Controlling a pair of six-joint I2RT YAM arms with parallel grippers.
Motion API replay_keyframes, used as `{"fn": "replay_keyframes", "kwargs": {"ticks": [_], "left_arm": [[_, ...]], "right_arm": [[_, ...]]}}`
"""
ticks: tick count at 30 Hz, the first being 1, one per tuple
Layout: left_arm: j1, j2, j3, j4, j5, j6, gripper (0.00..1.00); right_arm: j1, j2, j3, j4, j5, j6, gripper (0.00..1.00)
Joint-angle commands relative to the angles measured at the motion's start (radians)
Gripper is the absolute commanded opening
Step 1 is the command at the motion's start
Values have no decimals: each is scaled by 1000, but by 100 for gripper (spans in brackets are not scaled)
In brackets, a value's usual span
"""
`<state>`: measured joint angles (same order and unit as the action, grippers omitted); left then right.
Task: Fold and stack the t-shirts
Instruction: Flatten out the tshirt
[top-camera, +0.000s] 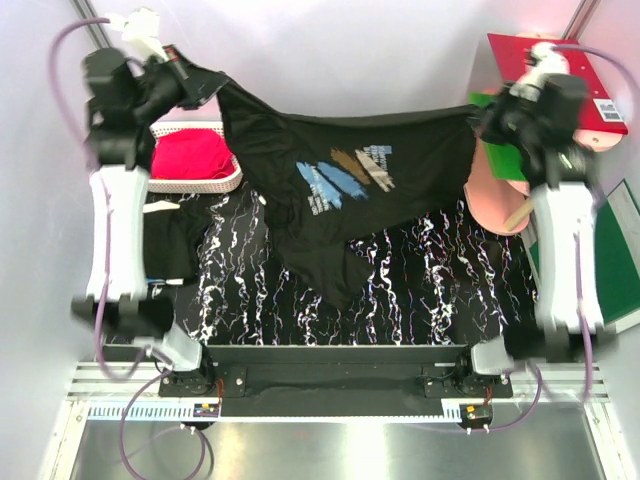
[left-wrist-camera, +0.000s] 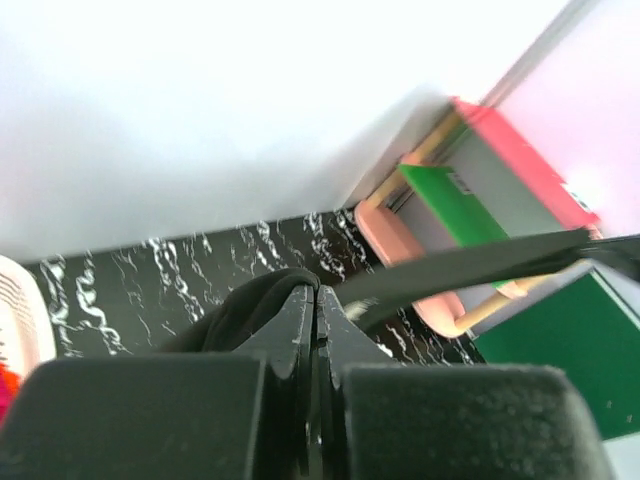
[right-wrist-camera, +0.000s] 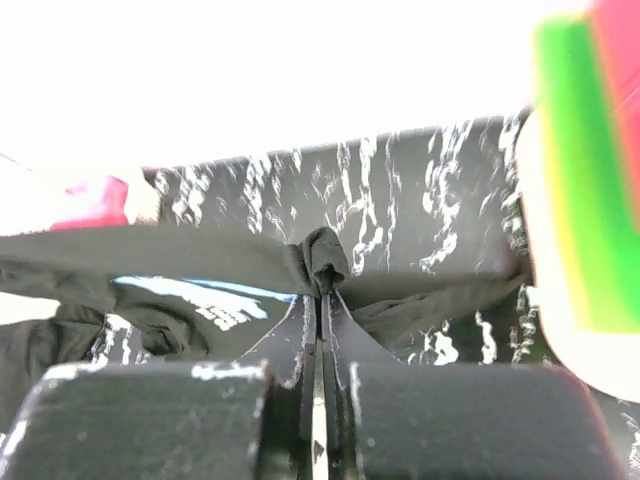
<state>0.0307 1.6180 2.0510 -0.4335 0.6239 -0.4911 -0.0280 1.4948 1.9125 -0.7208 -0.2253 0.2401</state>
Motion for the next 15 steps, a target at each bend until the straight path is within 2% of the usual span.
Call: {"fn": "replay_keyframes", "kwargs": {"ticks": [1,2,6,11,15], "left_arm": [[1,-223,-118,-79,-83,139,0],[0,-260,-144,-133,-114,164,0],[-2,-447,-155,-232,-263,236,0],[-20,-547,-32,-290,-403,299,0],[-25,-547,102,-300,-480,333,0]], "right_arm": [[5,-269,-194,21,95,-38,0],[5,-353,-248,17,101,-38,0],[7,-520,-329,-23,96,-44,0],[7,-660,-314,-58,154,-71,0],[7,-680,-256,-57,199,-82,0]]}}
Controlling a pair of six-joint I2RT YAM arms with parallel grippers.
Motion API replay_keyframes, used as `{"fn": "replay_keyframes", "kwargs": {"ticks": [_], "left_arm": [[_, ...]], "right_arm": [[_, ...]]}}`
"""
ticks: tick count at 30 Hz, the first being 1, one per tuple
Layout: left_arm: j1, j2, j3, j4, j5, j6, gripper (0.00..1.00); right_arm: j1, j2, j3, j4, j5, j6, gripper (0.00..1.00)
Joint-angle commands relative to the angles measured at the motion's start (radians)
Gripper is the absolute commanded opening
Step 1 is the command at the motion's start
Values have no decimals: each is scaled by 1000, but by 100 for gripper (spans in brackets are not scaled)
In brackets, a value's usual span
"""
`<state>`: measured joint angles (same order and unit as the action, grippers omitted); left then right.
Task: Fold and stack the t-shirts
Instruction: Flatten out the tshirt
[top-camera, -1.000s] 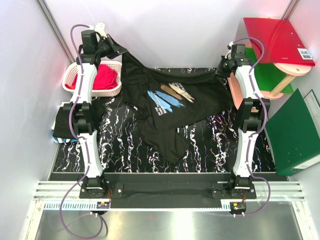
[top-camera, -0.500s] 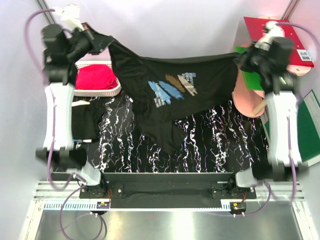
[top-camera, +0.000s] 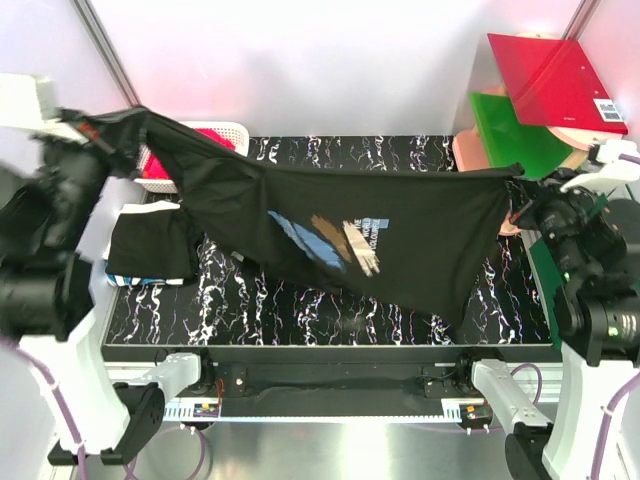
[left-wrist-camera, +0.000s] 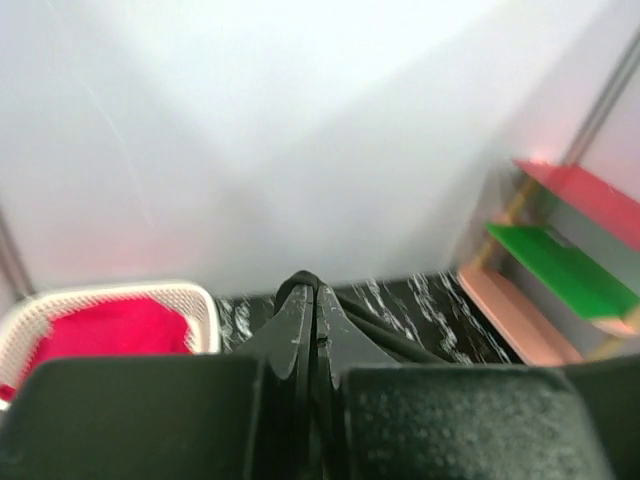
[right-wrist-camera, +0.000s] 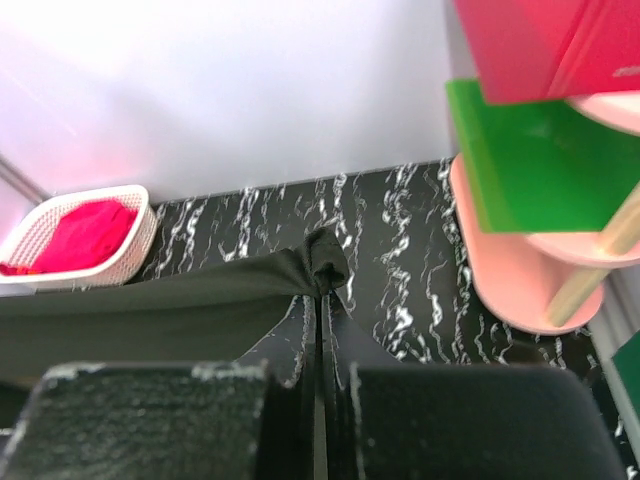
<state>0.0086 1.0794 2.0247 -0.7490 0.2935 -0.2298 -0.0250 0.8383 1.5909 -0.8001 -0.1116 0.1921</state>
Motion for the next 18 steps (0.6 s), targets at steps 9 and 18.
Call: {"fn": "replay_keyframes", "kwargs": {"ticks": [9,18], "left_arm": [[-36,80,417,95,-27,8,0],[-39,86,381,119,-82,47,0]], "right_arm": [[4,-44,181,36,99,-14,0],[4,-84,48,114,185,-17,0]]}}
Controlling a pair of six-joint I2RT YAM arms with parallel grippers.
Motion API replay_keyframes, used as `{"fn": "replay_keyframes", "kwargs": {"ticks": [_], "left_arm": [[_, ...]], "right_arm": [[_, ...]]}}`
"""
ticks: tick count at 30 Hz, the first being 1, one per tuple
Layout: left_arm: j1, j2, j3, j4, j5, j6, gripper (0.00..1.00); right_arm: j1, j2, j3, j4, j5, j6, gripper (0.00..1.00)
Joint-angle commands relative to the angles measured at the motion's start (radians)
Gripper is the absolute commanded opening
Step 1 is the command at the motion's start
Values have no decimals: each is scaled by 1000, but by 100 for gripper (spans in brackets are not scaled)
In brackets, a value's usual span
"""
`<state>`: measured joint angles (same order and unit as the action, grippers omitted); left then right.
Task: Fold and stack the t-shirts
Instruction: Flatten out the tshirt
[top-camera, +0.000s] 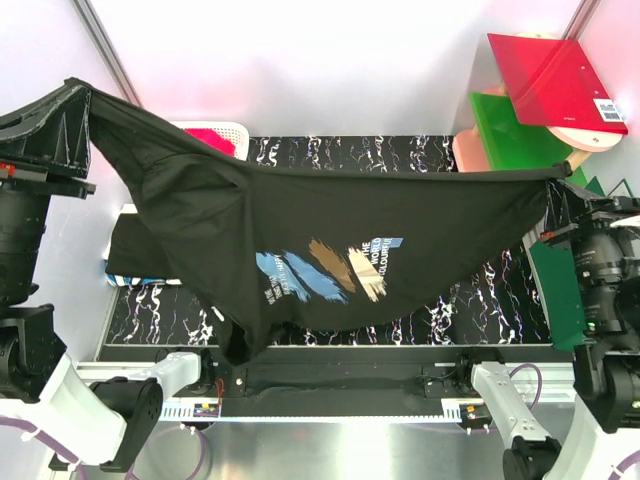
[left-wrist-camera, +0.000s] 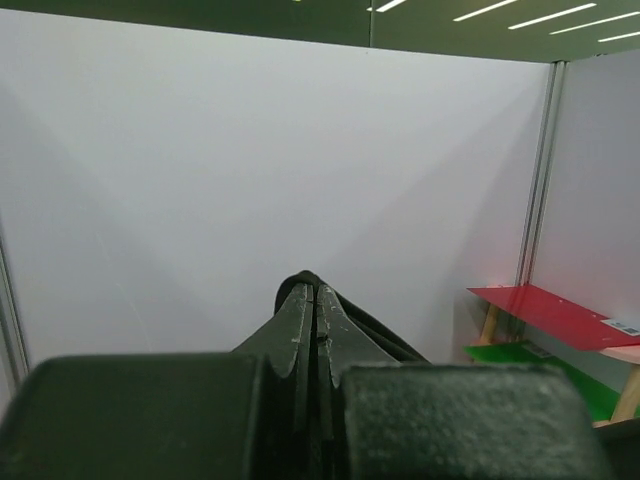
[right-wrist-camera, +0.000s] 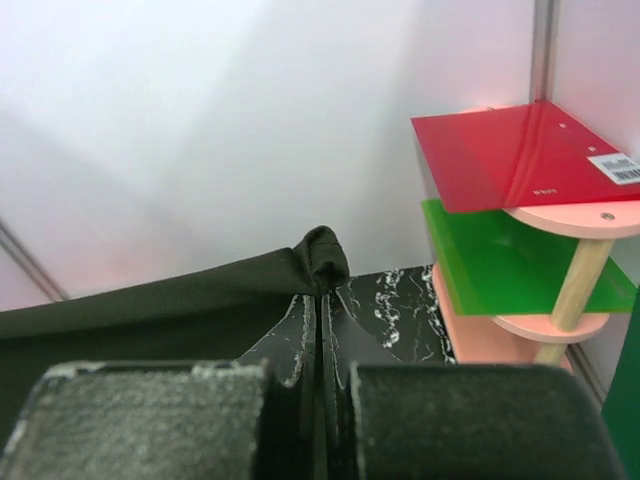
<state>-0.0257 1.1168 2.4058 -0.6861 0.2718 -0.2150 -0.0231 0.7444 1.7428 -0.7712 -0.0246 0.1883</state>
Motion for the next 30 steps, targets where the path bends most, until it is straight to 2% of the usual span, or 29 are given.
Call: {"fn": "replay_keyframes", "kwargs": {"ticks": [1,5,9,13,17,21,24,30], "left_arm": [[-8,70,-11,30,-83,38,0],[3,231,-102,51,-63,34,0],[69,447,-119,106,166,-108,0],[70,689,-103,105,222,-135,0],[70,837,-99,108,247,-153,0],[66,962,-70,103,288,-182,0],[60,1025,-68,100,288,-185,0],[56,1110,1,85,282,-185,0]], "right_arm": [[2,19,-133,104,115,-32,0],[5,72,-265,217,181,-46,0],[5,148,-376,322,169,-39,0],[5,300,-498,420,112,-58,0],[5,479,-537,519,92,-53,0],[5,692,-471,535,32,-13,0],[5,854,-359,498,-4,7,0],[5,1183,-36,330,-49,17,0]]}}
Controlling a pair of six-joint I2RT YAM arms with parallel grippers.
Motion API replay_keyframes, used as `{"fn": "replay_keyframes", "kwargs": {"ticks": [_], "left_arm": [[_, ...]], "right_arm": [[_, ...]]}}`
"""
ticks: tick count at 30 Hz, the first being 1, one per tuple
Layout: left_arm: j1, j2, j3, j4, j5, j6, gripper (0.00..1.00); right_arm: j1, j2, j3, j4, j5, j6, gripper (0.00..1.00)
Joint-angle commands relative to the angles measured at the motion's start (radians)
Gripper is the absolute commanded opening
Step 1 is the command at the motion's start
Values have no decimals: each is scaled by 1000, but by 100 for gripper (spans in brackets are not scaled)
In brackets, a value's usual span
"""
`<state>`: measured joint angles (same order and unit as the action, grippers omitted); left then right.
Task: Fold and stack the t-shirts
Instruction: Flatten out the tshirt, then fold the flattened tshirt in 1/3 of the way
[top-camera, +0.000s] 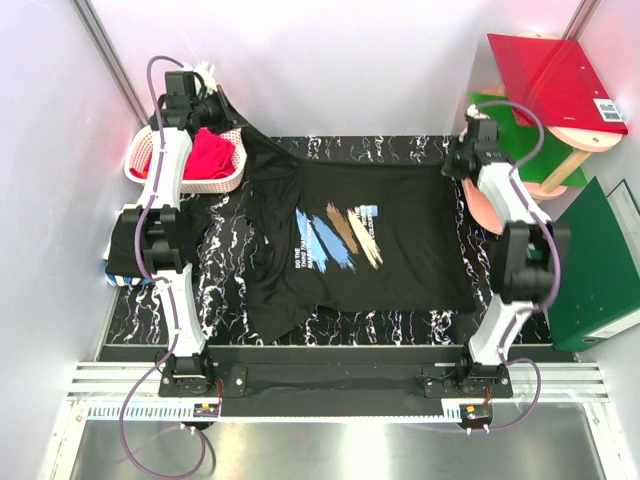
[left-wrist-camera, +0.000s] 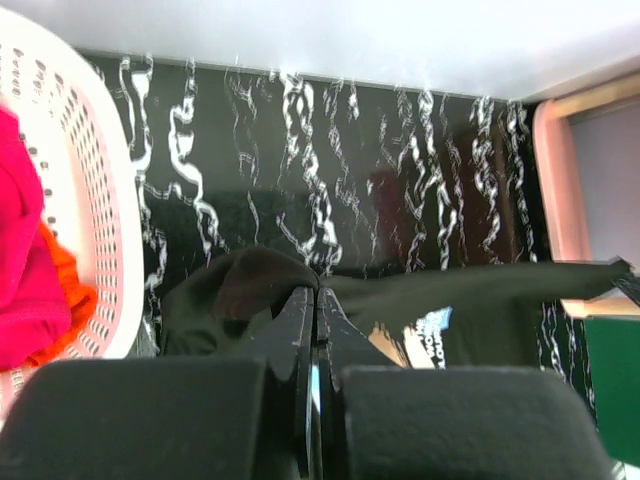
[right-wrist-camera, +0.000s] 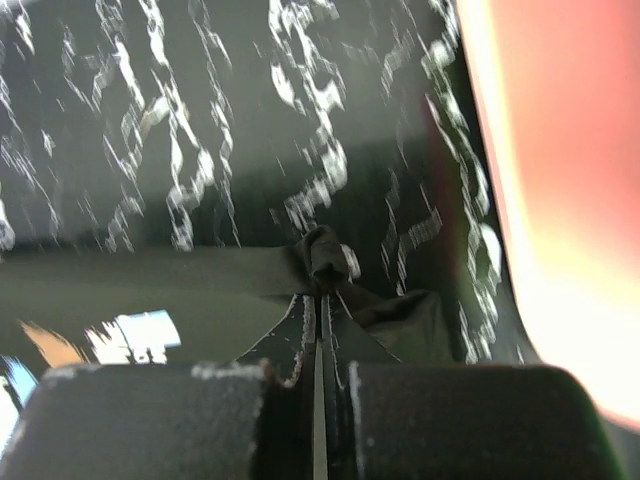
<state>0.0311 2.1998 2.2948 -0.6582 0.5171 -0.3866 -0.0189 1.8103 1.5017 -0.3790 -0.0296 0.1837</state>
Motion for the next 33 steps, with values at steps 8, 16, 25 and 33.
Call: {"fn": "replay_keyframes", "kwargs": {"ticks": [8,16,25,33], "left_arm": [[-19,18,-38,3,93,20,0],[-25,-97,-288,-66,95,31,0],[-26,-267,-462,-113,24,45,0],[-26,-365,-623,-173,32,54,0]], "right_arm": [[-1,354,454,-254,-124,66,0],[-1,388,482,-440,-173,115,0],[-1,320,379,-537,-201,138,0],[-1,311,334,-609,-172,135,0]]}}
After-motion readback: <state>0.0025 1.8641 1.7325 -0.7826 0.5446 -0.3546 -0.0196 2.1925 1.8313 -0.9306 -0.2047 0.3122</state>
